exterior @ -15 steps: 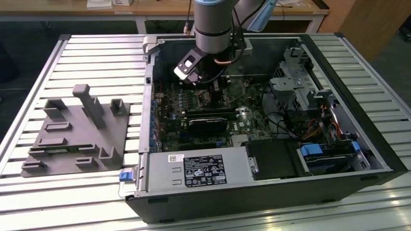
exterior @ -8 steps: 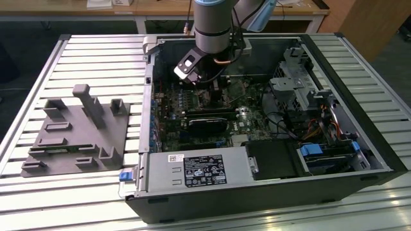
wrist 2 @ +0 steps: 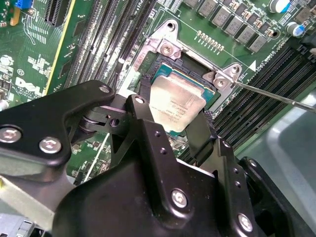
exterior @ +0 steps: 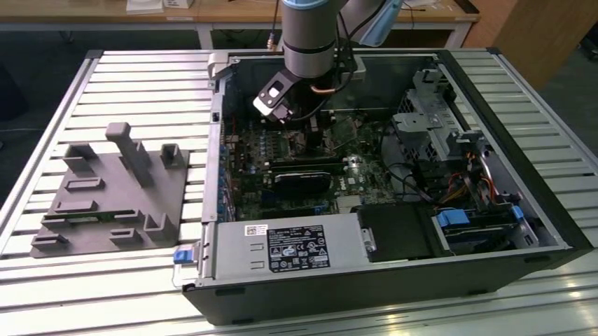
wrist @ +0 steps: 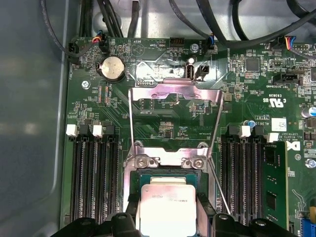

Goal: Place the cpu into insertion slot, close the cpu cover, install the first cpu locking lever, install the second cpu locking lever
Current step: 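Place the cpu into insertion slot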

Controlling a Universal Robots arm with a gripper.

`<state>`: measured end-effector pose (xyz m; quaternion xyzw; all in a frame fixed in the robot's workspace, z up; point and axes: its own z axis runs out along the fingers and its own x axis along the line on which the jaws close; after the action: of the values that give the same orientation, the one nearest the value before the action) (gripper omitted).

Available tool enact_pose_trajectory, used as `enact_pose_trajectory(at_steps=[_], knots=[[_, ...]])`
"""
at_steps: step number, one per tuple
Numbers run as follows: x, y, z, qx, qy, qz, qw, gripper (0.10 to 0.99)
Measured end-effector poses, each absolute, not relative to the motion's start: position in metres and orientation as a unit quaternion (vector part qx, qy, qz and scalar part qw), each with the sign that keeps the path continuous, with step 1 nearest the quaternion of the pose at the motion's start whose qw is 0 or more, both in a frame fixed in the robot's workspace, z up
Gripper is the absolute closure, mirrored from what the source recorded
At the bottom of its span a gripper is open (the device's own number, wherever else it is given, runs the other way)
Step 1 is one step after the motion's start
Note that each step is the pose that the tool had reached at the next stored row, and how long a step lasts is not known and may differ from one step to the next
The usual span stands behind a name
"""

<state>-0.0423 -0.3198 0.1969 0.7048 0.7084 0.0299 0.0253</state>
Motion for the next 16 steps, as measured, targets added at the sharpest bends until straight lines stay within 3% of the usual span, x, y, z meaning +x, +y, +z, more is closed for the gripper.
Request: enact_pose_trajectory(at_steps=[16], knots=[[-0.0437,-0.3201,0.1928,0.705,0.708,0.032,0.027,0.549]])
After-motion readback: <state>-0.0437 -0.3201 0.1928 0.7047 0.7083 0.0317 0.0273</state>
